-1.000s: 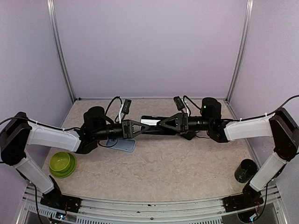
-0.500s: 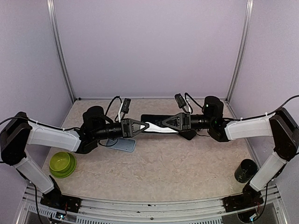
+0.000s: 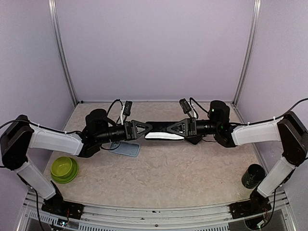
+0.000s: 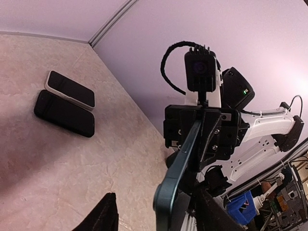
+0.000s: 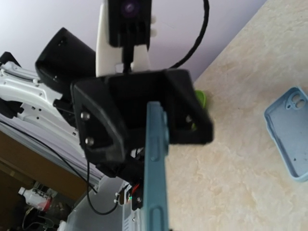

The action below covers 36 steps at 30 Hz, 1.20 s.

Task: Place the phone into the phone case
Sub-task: Move the phone case to the center of the board.

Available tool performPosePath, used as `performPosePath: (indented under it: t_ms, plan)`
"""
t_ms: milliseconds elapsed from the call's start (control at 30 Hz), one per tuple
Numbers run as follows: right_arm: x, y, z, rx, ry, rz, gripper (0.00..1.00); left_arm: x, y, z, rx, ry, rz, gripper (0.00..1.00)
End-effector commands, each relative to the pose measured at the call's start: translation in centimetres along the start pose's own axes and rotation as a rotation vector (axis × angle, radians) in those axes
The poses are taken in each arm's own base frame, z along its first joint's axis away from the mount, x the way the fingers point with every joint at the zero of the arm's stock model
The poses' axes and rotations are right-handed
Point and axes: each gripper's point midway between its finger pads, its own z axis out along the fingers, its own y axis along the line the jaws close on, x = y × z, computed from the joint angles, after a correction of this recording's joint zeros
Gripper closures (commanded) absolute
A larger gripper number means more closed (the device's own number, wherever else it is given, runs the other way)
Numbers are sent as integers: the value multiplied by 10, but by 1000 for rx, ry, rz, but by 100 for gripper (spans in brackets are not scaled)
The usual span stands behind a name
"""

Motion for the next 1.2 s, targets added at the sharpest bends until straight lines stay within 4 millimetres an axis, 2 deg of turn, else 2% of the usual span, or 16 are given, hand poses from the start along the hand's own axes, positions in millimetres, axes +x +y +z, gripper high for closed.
performPosePath:
  t_ms: [0, 167, 333, 600, 933, 1167]
  plan:
    - [-10, 17, -3, -14, -24, -78, 100, -19, 11, -10, -58, -63, 15, 42]
    - [-12, 12, -4, 18, -30, -79, 100, -31, 38, -31, -181, -118, -6, 29]
    - [-14, -3, -4, 104, -35, -67, 100, -42, 81, -60, -390, -190, -42, 15]
    - [-15, -13, -4, 155, -35, -64, 100, -34, 140, -100, -657, -240, -99, 2]
    - [-15, -22, -5, 202, -33, -43, 100, -27, 196, -133, -893, -271, -158, 1]
    - [-15, -29, -6, 240, -34, -31, 100, -15, 223, -138, -950, -247, -205, 1]
